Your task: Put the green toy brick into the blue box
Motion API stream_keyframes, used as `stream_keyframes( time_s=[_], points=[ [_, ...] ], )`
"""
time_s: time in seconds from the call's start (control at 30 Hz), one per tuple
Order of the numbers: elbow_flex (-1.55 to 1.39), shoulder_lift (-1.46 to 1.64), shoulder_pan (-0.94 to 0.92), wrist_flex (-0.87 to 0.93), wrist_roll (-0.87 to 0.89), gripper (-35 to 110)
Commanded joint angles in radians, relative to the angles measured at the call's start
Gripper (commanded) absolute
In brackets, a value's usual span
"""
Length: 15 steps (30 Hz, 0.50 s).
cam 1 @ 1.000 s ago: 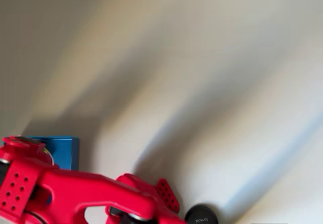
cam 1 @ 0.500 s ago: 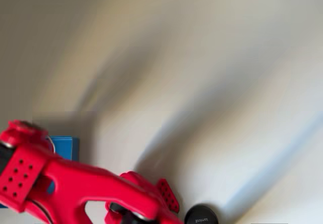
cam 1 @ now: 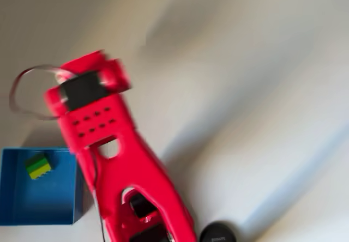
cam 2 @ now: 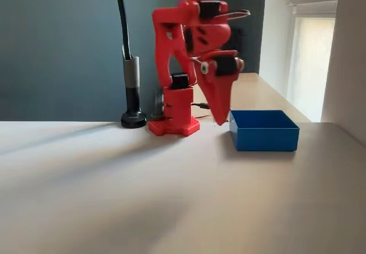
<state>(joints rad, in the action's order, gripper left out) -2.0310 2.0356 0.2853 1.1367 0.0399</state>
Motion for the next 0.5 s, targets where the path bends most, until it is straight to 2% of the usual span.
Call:
stream_keyframes(
  time_s=[0.0, 0.13, 0.47],
  points=[
    [-0.035, 0.124, -0.098, -0.044, -0.032, 0],
    [-0.183, 0.284, -0.160, -0.115, -0.075, 0],
    [-0.511, 0.672, -0.272, -0.164, -0.091, 0]
  ],
)
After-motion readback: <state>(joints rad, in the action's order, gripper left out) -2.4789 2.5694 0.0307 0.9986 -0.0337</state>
